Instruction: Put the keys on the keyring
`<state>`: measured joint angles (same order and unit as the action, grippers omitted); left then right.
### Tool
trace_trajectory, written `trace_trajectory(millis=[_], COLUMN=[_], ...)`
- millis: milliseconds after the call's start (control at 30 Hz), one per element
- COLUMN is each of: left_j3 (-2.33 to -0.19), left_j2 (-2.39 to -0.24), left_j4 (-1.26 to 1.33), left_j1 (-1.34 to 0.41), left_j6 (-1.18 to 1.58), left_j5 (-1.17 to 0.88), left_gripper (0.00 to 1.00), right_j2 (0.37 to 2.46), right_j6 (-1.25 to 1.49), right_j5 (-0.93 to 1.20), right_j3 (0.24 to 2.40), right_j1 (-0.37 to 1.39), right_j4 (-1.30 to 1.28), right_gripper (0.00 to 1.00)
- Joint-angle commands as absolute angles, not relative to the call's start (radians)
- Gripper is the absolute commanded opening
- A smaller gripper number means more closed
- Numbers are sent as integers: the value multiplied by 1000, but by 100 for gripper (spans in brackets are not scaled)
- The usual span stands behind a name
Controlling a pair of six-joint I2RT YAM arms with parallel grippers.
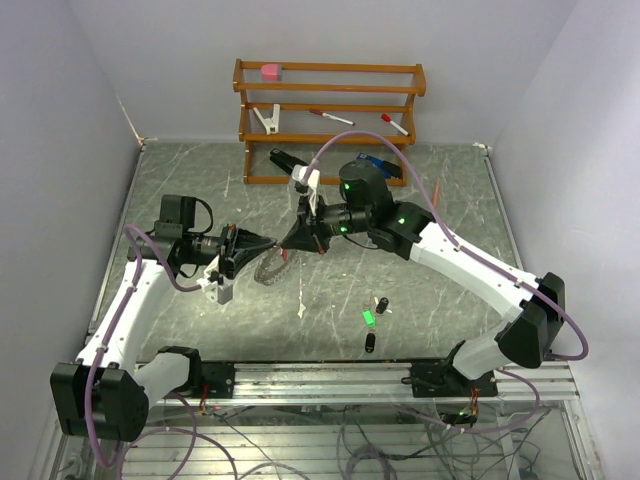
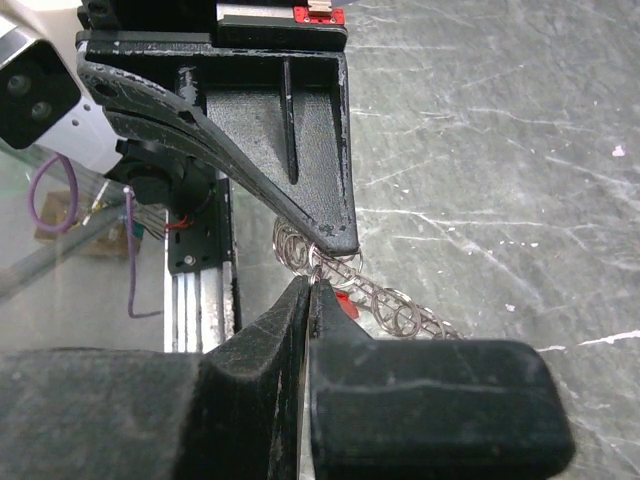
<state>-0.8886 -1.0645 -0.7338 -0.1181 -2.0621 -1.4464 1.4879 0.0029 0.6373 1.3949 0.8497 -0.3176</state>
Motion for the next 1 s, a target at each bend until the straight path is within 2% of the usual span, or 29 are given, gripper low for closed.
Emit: trace_trajectory(millis=[0,567,967], left_j3=[-877,-875,-842], left_j2=[-1056,-1047,-1056], left_j4=[-703,-704,-681], left_j1=[-120,-119,-93], left_j6=[-2716,-2708,-2678], left_j5=[-1409,-1356,-1441], left_gripper=[7,7,7], right_j2=[1456,1549,1567], right_j6=[95,288,386], right_j5=[627,420,396], right_j3=[1427,1569,1616], right_j1=[866,940,954], right_j4=[-267,-343,-385], right_gripper=[0,0,0])
